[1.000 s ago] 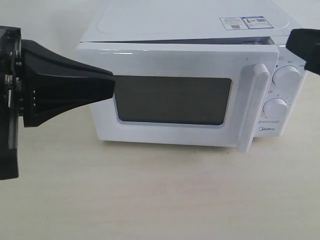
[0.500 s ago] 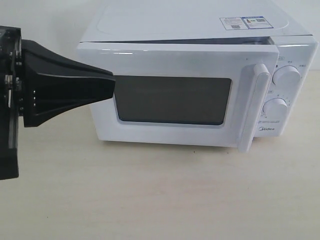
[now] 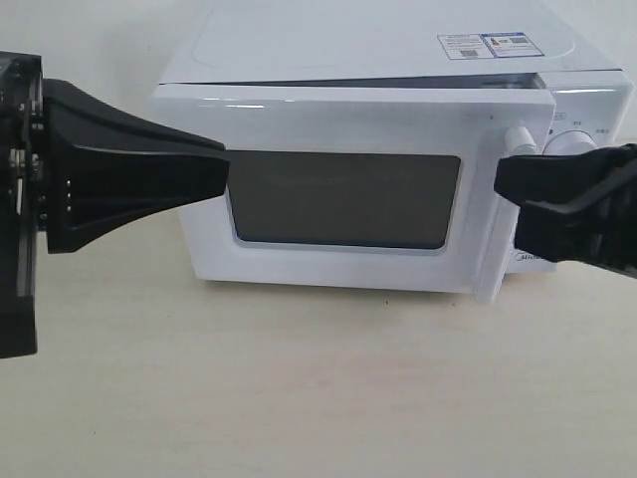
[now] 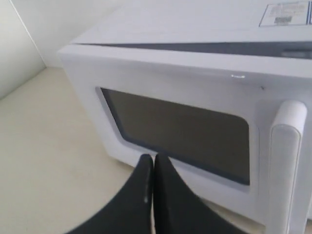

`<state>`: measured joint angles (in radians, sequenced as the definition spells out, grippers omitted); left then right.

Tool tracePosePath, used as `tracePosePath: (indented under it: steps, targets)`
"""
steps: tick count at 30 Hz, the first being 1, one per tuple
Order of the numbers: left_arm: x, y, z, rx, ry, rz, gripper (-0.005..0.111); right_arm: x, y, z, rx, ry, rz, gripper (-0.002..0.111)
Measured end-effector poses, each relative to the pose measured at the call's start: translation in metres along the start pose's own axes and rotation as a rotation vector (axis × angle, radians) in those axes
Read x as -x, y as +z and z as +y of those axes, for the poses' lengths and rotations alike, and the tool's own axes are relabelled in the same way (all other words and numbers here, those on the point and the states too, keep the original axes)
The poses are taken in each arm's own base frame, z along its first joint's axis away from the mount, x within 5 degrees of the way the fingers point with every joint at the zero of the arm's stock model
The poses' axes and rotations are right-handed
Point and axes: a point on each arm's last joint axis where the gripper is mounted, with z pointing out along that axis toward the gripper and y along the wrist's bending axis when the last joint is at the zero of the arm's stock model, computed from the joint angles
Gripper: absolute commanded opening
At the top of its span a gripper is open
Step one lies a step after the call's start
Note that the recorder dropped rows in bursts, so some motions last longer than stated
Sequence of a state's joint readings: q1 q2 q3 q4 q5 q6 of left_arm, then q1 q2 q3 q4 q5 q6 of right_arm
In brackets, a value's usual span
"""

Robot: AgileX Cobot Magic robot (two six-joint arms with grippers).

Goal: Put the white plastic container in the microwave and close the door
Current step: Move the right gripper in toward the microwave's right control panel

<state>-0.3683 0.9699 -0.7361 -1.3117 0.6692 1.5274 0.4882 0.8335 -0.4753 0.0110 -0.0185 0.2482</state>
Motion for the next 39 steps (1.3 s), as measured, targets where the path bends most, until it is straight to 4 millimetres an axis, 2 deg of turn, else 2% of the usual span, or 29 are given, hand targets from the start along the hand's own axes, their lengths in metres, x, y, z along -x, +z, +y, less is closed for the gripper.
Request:
tracePosePath:
  steps: [3, 9, 17, 28, 39]
  targets:
    - [0.000, 0.000, 0.000, 0.000, 0.000, 0.000, 0.004, -0.003, 0.009, -0.001, 0.014, 0.004, -0.058, 0.000]
    - [0.000, 0.000, 0.000, 0.000, 0.000, 0.000, 0.004, -0.010, 0.038, -0.003, 0.016, 0.015, -0.085, 0.000]
    - [0.000, 0.000, 0.000, 0.000, 0.000, 0.000, 0.004, -0.029, 0.073, -0.017, -0.092, -0.005, -0.059, 0.000]
    - [0.000, 0.000, 0.000, 0.000, 0.000, 0.000, 0.004, -0.019, 0.086, -0.023, -0.149, 0.007, -0.190, 0.000]
    - [0.000, 0.000, 0.000, 0.000, -0.003, -0.002, 0.004, -0.027, 0.105, -0.030, -0.197, -0.001, -0.217, 0.000]
